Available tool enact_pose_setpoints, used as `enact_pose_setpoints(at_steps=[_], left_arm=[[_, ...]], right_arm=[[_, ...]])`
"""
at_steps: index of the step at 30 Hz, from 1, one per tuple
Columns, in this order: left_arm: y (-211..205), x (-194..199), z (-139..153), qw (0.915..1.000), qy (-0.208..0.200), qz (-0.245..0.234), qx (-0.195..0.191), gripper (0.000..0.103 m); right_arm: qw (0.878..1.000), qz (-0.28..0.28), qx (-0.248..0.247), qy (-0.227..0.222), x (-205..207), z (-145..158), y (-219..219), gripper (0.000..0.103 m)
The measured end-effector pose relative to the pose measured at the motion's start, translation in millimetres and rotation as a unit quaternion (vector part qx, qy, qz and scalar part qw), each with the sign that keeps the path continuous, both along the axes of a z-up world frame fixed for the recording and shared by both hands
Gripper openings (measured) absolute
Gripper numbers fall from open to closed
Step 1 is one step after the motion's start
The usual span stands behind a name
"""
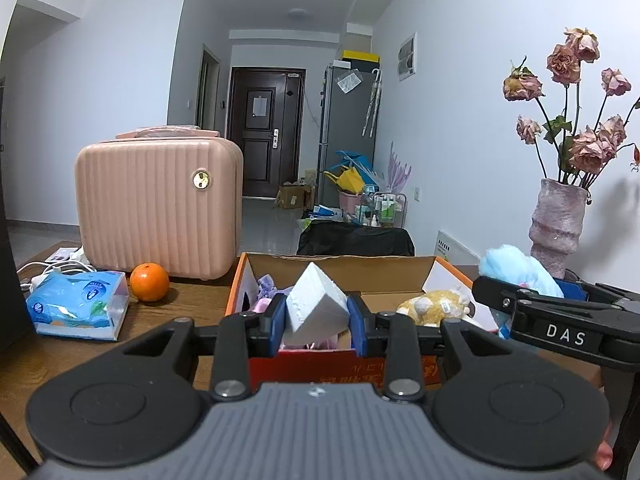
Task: Organize soft objects
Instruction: 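Carry the white sponge and blue plush in both grippers over the box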
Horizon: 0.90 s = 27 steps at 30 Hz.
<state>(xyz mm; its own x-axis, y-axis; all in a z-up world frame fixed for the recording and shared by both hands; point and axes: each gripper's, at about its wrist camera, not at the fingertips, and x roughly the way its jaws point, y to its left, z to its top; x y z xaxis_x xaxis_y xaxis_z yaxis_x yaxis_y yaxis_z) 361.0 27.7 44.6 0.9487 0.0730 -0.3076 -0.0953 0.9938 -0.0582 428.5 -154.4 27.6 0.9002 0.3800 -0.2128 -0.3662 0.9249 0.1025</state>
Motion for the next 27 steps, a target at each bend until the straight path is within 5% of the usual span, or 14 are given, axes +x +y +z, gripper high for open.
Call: enact_pose_setpoints(at_steps=[27], left_arm=[[1,77,1,0.9999,-0.003,-0.004,-0.012,0.033]], right_arm=[[1.000,-0.016,-0.008,-0.002,58,-1,18,0.075]])
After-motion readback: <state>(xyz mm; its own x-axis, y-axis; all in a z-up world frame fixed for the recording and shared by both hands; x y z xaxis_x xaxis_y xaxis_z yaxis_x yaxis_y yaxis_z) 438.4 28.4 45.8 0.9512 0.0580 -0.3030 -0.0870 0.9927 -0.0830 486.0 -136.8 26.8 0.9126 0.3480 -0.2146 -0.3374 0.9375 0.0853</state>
